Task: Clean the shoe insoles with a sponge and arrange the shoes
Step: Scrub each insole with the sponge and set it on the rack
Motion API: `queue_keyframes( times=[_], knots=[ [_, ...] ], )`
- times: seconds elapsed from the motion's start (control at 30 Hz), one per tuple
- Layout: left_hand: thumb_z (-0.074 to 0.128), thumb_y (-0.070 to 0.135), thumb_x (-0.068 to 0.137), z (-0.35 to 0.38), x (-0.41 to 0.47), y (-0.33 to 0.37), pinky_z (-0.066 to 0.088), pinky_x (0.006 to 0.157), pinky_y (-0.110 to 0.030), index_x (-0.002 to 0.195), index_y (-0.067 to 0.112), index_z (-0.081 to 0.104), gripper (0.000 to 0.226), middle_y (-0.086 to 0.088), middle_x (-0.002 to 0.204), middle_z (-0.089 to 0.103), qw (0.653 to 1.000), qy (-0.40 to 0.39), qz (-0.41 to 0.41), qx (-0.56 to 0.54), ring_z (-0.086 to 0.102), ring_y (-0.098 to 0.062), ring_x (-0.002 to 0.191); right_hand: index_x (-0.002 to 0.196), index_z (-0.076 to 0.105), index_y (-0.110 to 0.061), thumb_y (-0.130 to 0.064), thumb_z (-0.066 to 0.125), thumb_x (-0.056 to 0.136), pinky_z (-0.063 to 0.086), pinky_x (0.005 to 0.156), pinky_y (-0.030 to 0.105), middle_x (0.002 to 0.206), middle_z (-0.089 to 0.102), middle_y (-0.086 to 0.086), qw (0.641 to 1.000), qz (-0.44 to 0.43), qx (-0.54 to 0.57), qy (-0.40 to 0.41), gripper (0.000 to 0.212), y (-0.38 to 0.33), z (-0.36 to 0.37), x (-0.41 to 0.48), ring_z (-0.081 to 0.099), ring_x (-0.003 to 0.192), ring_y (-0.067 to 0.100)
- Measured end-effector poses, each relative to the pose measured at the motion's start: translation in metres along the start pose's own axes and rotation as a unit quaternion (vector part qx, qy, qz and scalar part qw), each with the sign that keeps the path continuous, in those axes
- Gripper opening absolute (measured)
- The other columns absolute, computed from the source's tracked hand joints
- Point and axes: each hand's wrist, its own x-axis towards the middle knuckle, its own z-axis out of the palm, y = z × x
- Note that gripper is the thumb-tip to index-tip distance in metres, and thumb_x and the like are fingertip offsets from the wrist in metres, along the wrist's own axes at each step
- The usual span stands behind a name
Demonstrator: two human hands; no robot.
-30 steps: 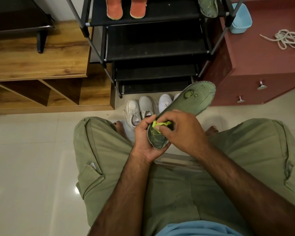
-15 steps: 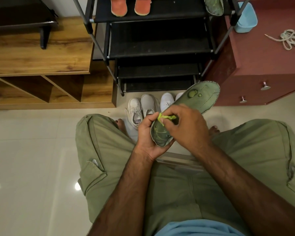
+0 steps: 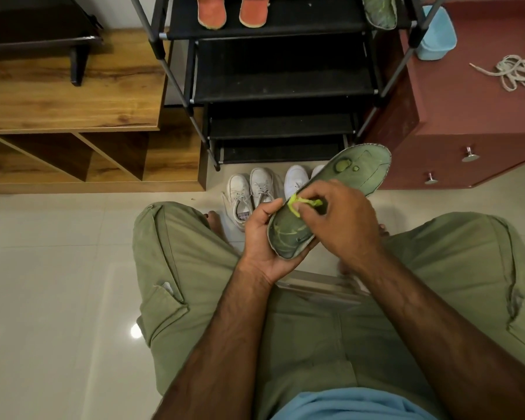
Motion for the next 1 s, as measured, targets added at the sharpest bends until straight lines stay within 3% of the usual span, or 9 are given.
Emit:
queue_keyframes(
  times=[0.17,0.3,0.4,0.5,0.57,0.63,0.77,0.87,1.0],
  knots=[
    [0.049,0.033,0.095,-0.001,0.0,0.0,0.052,0.088,-0.032,0.098,0.003,0.073,0.039,-0.012,0.096,0.071,1.0,-0.005,-0.001,0.004,0.068,-0.023,0.093,0.1,0.073,-0.031,-0.033,0.075,0.091,0.059,0.073,0.037,0.089,0.068,-0.014,0.996,-0.036,0.042,-0.066,0.009,-0.005,0.005,-0.012,0.064,0.079,0.004],
    [0.044,0.026,0.093,0.004,-0.002,0.0,0.052,0.1,-0.047,0.111,-0.002,0.071,0.043,-0.022,0.116,0.069,0.999,-0.026,0.002,-0.032,0.067,-0.034,0.109,0.096,0.074,-0.026,-0.025,0.072,0.096,0.063,0.064,0.047,0.082,0.075,-0.01,0.979,0.066,0.191,-0.012,0.003,0.007,-0.011,-0.001,0.071,0.067,0.011],
    [0.045,0.025,0.09,0.006,-0.002,-0.001,0.04,0.113,-0.054,0.129,-0.004,0.063,0.051,-0.025,0.133,0.061,0.999,-0.023,0.003,-0.043,0.06,-0.039,0.123,0.099,0.067,-0.025,-0.018,0.066,0.1,0.062,0.059,0.047,0.081,0.076,-0.006,0.971,0.08,0.223,0.01,0.006,0.009,-0.019,-0.001,0.071,0.059,0.016],
    [0.049,0.024,0.09,0.004,0.0,-0.002,0.029,0.122,-0.057,0.15,-0.004,0.042,0.067,-0.025,0.156,0.041,0.998,-0.032,-0.002,-0.049,0.04,-0.04,0.145,0.098,0.067,-0.034,-0.017,0.06,0.101,0.06,0.068,0.04,0.088,0.076,-0.01,0.986,0.062,0.147,0.049,0.019,0.015,-0.023,0.004,0.071,0.07,0.012],
    [0.049,0.024,0.09,0.006,0.0,-0.001,0.032,0.121,-0.055,0.147,-0.005,0.046,0.064,-0.026,0.151,0.046,0.999,-0.034,-0.001,-0.042,0.046,-0.04,0.14,0.099,0.073,-0.035,-0.014,0.06,0.1,0.06,0.068,0.032,0.094,0.075,-0.013,0.989,0.061,0.128,0.027,0.025,0.017,-0.023,0.005,0.071,0.071,0.007],
    [0.046,0.025,0.089,0.005,-0.001,-0.001,0.034,0.12,-0.053,0.139,-0.005,0.053,0.059,-0.026,0.14,0.055,0.999,-0.034,-0.002,-0.039,0.054,-0.038,0.13,0.109,0.075,-0.034,-0.018,0.066,0.095,0.059,0.072,0.033,0.095,0.073,-0.015,0.994,0.047,0.098,0.005,0.023,0.019,-0.022,0.004,0.069,0.076,0.008],
    [0.047,0.026,0.087,0.005,-0.002,0.001,0.03,0.121,-0.051,0.143,-0.003,0.048,0.063,-0.026,0.142,0.051,0.999,-0.031,0.004,-0.036,0.052,-0.037,0.129,0.121,0.072,-0.029,-0.032,0.078,0.087,0.04,0.086,0.029,0.114,0.056,-0.014,0.999,0.016,-0.033,-0.006,0.034,0.026,-0.021,0.002,0.051,0.113,0.015],
    [0.047,0.024,0.087,0.004,-0.001,-0.001,0.032,0.12,-0.053,0.147,-0.004,0.044,0.067,-0.027,0.142,0.051,0.999,-0.032,0.002,-0.044,0.051,-0.038,0.13,0.117,0.076,-0.022,-0.04,0.079,0.087,0.037,0.084,0.029,0.11,0.051,-0.01,0.995,-0.017,-0.101,0.02,0.036,0.027,-0.024,0.003,0.043,0.108,0.013],
    [0.047,0.02,0.085,0.004,0.001,-0.003,0.028,0.122,-0.054,0.147,-0.004,0.043,0.067,-0.028,0.14,0.052,0.999,-0.027,0.004,-0.044,0.05,-0.039,0.13,0.113,0.077,-0.023,-0.039,0.074,0.09,0.042,0.08,0.035,0.102,0.065,-0.005,0.985,-0.06,-0.164,0.02,0.027,0.023,-0.026,0.007,0.049,0.098,0.018]
  ],
)
